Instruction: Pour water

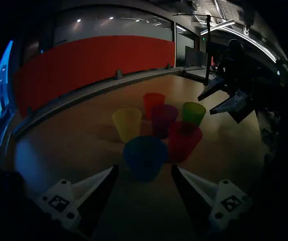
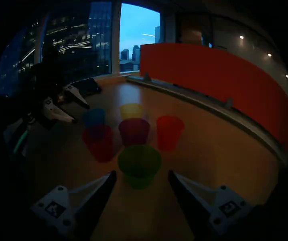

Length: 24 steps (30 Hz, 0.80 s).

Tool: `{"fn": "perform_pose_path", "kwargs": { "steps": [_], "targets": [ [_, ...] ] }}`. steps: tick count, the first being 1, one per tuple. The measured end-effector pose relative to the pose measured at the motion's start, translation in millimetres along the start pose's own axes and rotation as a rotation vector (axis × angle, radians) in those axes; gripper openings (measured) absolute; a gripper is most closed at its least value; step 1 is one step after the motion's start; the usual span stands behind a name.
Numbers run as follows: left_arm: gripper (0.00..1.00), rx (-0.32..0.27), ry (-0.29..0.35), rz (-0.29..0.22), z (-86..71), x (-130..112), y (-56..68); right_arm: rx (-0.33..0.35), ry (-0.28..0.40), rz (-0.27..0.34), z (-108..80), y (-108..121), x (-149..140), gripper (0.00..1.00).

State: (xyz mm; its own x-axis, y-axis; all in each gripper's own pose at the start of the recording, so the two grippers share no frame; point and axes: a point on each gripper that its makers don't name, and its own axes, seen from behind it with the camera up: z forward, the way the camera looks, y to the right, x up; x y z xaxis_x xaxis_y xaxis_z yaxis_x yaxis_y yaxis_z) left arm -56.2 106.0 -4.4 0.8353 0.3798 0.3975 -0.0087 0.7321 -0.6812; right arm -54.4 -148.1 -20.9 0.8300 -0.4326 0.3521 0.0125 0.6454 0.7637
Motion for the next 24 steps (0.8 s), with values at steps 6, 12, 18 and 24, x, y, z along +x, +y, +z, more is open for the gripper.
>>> {"fn": "perform_pose_path", "kwargs": {
  "steps": [6,12,18,24],
  "targets": [
    [0.98,-0.015,-0.019,-0.01,11.2,-5.5,0.3,0.013,-0.015,-0.001,13.0,-1.9,-6.4,0.99],
    [0.98,-0.02,-0.028,-0.015,21.2,-8.0,-1.9,0.026,-0.024,-0.005,26.8,-3.1,-9.1,0.98],
    [0.98,-0.032,-0.024,-0.02,30.1,-5.7,-3.2,0.036,-0.024,-0.008,37.2,-3.8,-6.1,0.98],
    [0.97,-0.04,-0.018,-0.013,39.6,0.3,-3.1,0.044,-0.021,-0.011,44.1,-6.0,-1.3,0.98]
  ]
}}
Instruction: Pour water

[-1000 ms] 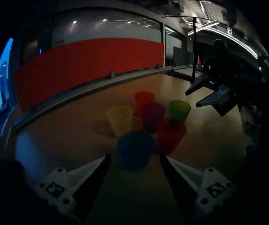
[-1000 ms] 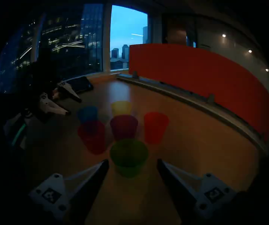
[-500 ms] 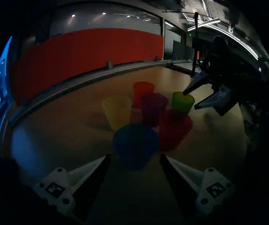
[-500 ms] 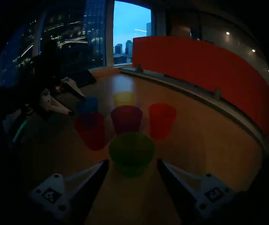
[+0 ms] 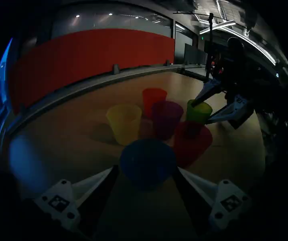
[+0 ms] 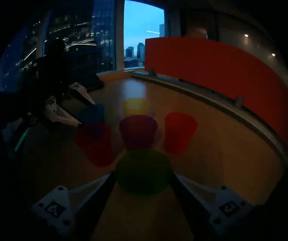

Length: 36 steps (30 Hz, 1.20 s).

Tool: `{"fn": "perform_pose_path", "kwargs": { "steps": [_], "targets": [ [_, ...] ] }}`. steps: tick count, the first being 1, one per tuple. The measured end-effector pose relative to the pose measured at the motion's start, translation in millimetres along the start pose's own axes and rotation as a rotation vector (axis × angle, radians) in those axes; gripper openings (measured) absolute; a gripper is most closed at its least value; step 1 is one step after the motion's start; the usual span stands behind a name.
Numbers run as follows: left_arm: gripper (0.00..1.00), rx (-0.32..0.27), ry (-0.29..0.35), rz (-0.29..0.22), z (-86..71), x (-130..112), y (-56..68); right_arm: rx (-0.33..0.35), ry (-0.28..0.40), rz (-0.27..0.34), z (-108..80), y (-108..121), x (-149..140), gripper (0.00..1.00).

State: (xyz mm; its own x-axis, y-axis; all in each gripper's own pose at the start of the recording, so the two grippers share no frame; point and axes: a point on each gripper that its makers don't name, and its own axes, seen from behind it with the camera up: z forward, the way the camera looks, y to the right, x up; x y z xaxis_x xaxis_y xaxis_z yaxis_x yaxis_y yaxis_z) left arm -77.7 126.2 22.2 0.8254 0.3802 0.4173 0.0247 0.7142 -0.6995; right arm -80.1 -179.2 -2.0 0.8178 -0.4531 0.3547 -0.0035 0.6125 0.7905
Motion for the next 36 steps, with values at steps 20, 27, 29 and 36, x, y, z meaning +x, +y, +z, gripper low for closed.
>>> {"fn": "perform_pose_path", "kwargs": {
  "steps": [20,27,29,36],
  "targets": [
    [0.88,-0.004,-0.004,0.009,10.8,6.2,1.5,0.001,0.008,-0.003,2.9,0.2,3.6,0.97],
    [0.88,-0.002,-0.001,0.003,11.9,6.7,0.6,-0.008,0.013,-0.006,3.0,2.9,4.1,0.96],
    [0.88,-0.002,-0.001,0.002,11.6,6.7,0.5,-0.013,0.016,-0.007,2.8,4.3,4.2,0.96],
    [0.88,0.001,0.015,-0.004,7.2,15.0,0.6,-0.02,0.035,0.007,-2.9,5.7,11.1,0.96]
  ]
}}
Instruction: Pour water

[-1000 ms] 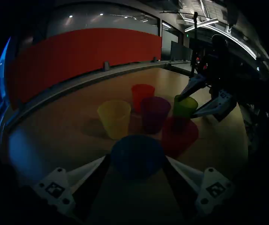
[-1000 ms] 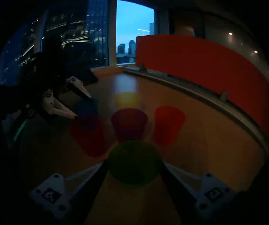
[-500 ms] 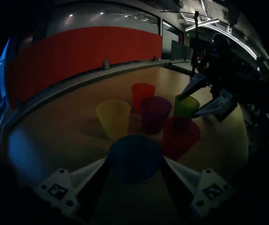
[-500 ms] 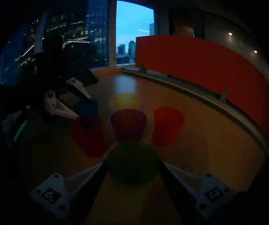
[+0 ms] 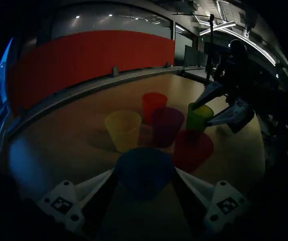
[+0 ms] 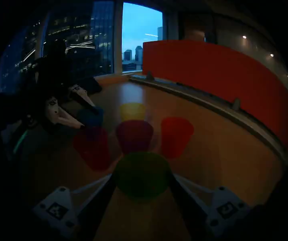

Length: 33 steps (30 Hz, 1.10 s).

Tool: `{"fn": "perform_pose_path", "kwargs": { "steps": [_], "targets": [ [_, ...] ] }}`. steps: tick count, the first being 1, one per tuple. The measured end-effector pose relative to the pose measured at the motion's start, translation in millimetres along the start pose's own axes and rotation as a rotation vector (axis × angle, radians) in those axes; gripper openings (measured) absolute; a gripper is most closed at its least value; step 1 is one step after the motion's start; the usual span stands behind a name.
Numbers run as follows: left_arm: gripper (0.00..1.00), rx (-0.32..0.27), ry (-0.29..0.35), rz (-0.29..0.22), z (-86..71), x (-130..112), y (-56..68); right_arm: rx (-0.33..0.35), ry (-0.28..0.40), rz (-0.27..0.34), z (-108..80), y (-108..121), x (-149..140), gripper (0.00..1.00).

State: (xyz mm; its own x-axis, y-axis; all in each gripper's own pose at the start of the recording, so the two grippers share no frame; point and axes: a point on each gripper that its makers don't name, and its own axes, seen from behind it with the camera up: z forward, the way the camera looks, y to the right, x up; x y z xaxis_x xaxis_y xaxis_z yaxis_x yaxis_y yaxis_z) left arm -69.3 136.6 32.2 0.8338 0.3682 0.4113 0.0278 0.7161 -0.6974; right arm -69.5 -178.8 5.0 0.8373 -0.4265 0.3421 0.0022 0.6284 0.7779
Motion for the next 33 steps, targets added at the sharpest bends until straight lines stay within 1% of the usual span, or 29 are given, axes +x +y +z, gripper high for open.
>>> {"fn": "perform_pose_path", "kwargs": {
  "steps": [3,8,14,21,29,33],
  "targets": [
    [0.88,0.002,0.015,-0.002,-4.6,7.2,0.5,-0.003,0.016,0.004,-5.3,0.1,6.8,0.96],
    [0.88,0.008,0.046,0.0,-15.3,22.6,4.0,-0.016,0.049,-0.007,-15.5,-0.2,21.0,0.95],
    [0.88,0.032,0.092,0.021,-31.3,42.8,9.7,-0.025,0.095,-0.018,-31.2,-8.1,41.6,0.95],
    [0.88,0.063,0.138,0.045,-52.0,66.8,17.9,-0.046,0.17,-0.033,-55.4,-15.9,73.5,0.95],
    [0.88,0.086,0.211,0.04,-80.3,99.6,24.7,-0.073,0.258,-0.05,-86.1,-23.0,110.1,0.94],
    [0.88,0.091,0.253,0.04,-93.3,115.9,30.5,-0.088,0.301,-0.063,-99.0,-26.1,126.6,0.94]
  ]
}}
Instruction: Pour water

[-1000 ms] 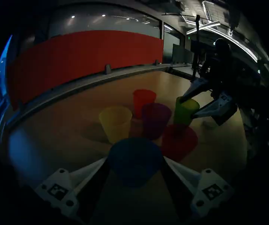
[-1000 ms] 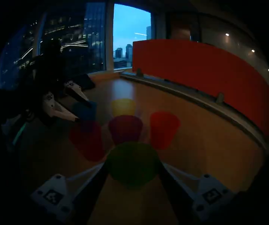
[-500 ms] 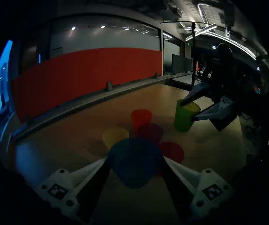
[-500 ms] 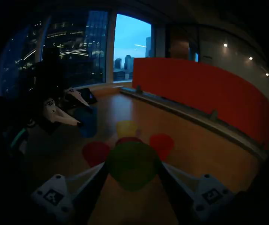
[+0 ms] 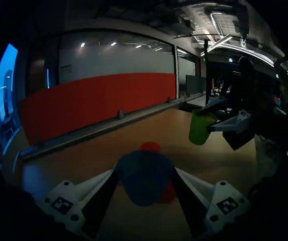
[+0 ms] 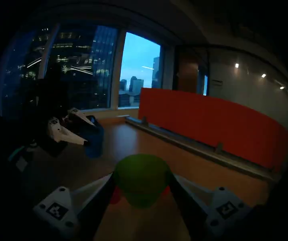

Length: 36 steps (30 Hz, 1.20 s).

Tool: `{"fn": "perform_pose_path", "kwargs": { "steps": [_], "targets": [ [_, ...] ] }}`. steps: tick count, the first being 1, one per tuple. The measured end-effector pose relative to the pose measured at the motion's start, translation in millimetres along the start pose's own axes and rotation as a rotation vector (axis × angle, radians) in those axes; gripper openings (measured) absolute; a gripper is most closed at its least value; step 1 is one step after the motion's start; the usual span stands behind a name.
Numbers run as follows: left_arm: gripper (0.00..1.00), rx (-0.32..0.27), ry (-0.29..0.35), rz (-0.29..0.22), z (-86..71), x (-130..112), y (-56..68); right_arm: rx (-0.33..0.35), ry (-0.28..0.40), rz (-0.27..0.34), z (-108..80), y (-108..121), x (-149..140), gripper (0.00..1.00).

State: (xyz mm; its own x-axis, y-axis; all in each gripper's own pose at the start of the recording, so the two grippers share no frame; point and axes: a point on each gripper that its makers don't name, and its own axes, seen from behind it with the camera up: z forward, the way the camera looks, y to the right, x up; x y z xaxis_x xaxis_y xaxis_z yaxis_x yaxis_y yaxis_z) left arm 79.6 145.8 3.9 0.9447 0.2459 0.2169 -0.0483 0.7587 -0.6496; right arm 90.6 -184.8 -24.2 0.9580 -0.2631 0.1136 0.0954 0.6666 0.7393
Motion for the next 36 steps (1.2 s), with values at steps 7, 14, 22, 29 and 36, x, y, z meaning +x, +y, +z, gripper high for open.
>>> {"fn": "perform_pose_path", "kwargs": {
  "steps": [7,14,22,29,36],
  "targets": [
    [0.88,0.005,0.065,0.005,-14.4,27.2,7.8,-0.012,0.072,-0.019,-9.3,-6.0,32.4,0.94],
    [0.88,0.009,0.112,0.005,-24.5,44.0,11.7,-0.02,0.136,-0.023,-12.5,-11.8,56.6,0.94],
    [0.88,0.007,0.149,0.012,-30.3,57.8,12.3,-0.013,0.163,-0.005,-11.8,-14.9,66.1,0.94],
    [0.88,0.025,0.171,0.049,-31.6,66.5,8.9,-0.005,0.169,0.001,-11.6,-17.9,69.2,0.94],
    [0.88,0.041,0.199,0.108,-33.0,83.5,10.7,0.014,0.178,0.012,-10.3,-21.7,72.3,0.93]
  ]
}}
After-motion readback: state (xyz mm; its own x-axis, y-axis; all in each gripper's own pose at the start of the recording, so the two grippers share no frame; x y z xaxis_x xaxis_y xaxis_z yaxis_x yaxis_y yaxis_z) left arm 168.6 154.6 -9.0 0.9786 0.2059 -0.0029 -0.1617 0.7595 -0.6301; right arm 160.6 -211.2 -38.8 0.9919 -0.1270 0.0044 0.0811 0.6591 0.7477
